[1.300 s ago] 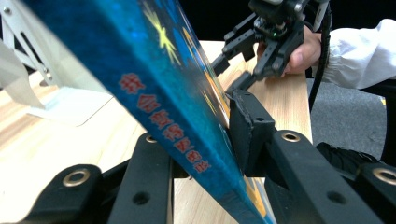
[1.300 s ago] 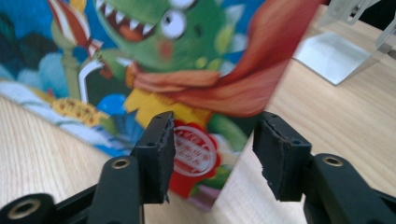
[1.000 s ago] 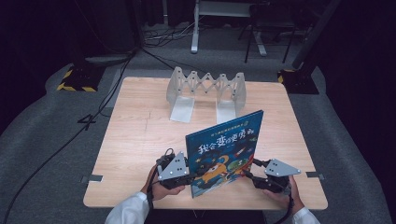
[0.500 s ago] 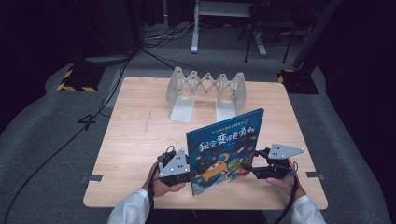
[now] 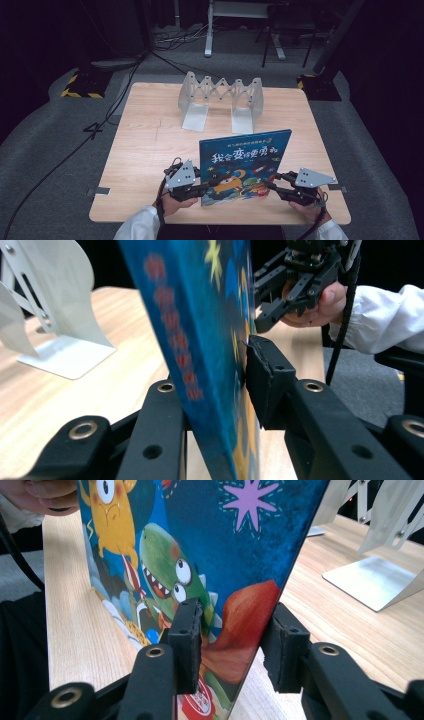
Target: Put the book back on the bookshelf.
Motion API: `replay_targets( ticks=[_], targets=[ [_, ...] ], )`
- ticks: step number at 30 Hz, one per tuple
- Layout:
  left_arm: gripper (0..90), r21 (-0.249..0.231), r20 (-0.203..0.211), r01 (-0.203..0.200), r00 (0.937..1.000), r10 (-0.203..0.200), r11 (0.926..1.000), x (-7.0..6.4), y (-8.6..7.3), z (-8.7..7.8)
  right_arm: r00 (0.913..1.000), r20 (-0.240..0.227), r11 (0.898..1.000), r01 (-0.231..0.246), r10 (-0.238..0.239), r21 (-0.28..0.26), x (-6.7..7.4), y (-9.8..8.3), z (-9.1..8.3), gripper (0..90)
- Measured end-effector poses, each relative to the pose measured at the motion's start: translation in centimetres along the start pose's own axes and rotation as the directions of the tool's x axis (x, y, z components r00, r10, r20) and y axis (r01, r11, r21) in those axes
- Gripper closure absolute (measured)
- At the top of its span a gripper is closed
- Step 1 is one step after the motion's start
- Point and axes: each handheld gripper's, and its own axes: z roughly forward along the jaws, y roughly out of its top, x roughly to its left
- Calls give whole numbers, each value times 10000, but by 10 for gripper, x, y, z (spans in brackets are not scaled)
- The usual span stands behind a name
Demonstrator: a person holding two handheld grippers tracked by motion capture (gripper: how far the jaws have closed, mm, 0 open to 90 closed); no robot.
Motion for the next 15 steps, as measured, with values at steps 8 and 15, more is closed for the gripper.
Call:
replay_targets(
  ticks=[8,15],
  targets=[
    [671,136,565,426,9975,-433,9990,-1,-11,3,9990,222,9993,380,-380,6,6,-1,-3,634],
    [798,-306,1144,827,9903,-787,9961,5,-17,-1,9990,272,9992,363,-359,-150,8,-5,-4,636]
  ],
)
